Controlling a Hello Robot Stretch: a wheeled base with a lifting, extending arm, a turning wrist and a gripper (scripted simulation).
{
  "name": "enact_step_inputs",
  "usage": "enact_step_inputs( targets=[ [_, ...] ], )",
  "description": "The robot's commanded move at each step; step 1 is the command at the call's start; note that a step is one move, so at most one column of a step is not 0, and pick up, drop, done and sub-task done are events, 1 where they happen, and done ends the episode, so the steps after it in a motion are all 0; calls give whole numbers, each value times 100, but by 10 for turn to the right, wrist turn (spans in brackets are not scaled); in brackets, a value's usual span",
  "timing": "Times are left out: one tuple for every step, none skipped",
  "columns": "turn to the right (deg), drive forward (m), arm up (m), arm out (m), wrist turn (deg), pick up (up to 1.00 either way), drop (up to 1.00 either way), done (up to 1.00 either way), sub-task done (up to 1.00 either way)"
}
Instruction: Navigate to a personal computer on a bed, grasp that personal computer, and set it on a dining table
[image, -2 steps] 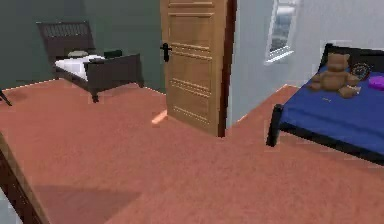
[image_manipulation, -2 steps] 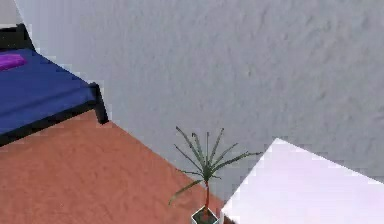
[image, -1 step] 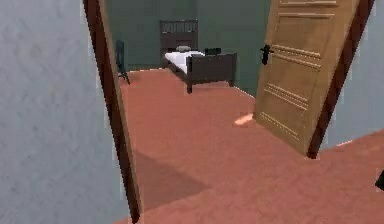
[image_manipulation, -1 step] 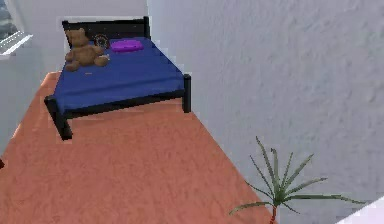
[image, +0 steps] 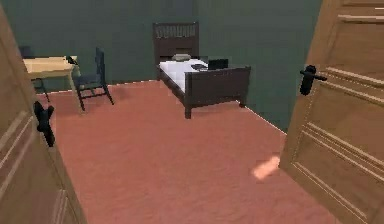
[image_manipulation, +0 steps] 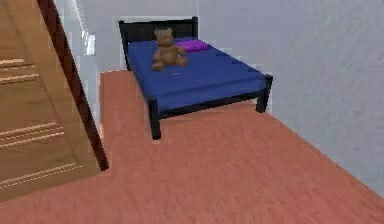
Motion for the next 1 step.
enact_step_inputs(
  targets=[
    [-30, 0, 0, 0, 0, 0, 0, 0, 0]
  ],
)
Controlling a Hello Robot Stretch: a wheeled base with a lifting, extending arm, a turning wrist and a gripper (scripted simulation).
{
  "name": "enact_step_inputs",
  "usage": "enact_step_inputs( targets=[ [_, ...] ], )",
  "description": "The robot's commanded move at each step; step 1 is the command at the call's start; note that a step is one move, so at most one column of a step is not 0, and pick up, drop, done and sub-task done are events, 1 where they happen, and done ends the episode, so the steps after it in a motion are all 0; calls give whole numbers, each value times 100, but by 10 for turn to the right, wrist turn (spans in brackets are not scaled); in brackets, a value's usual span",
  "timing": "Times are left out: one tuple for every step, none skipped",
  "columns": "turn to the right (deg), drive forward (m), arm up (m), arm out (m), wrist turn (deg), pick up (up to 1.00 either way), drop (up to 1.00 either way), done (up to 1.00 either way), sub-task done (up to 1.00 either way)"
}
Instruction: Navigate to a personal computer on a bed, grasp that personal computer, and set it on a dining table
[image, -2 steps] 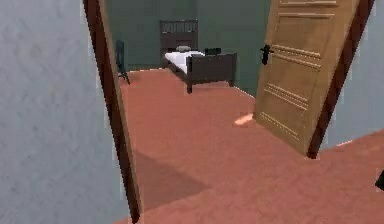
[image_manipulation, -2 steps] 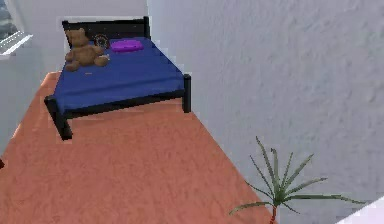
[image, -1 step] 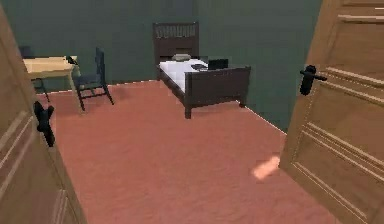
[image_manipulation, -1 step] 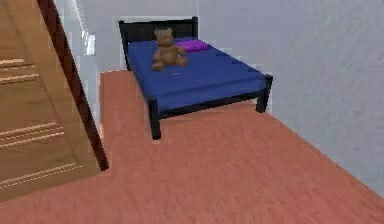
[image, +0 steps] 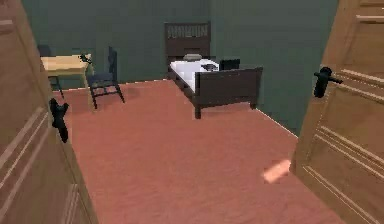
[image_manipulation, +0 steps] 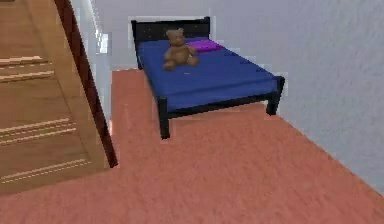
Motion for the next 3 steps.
enact_step_inputs(
  targets=[
    [0, 70, 0, 0, 0, 0, 0, 0, 0],
    [-120, 0, 0, 0, 0, 0, 0, 0, 0],
    [0, 100, 0, 0, 0, 0, 0, 0, 0]
  ],
)
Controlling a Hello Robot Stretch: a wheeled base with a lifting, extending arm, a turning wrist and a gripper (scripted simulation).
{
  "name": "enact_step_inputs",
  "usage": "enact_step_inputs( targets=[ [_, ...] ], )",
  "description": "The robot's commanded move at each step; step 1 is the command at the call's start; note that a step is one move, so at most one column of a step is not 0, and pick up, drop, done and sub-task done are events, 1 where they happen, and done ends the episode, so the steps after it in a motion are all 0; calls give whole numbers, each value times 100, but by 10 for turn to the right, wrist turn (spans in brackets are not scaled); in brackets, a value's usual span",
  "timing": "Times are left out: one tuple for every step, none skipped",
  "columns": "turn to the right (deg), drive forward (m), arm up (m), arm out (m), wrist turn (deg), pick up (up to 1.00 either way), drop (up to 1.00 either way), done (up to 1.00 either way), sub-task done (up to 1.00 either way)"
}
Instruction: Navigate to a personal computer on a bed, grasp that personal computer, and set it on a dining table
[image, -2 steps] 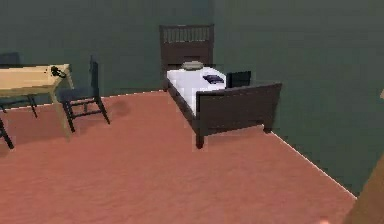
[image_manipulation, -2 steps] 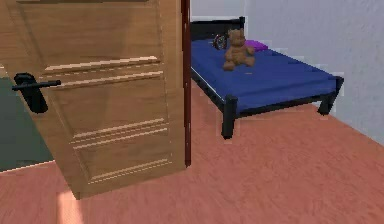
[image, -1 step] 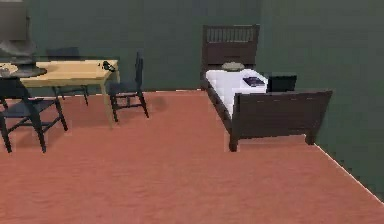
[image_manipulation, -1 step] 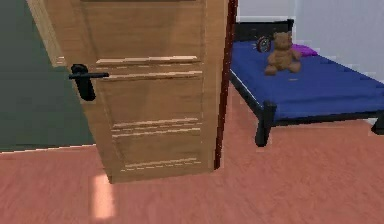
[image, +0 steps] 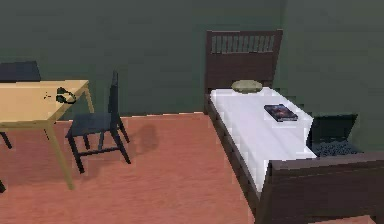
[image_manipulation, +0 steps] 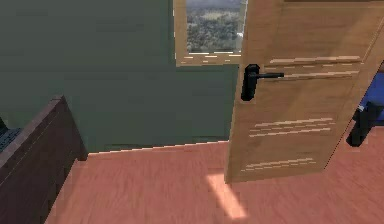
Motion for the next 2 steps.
enact_step_inputs(
  targets=[
    [-120, 0, 0, 0, 0, 0, 0, 0, 0],
    [0, 25, 0, 0, 0, 0, 0, 0, 0]
  ],
)
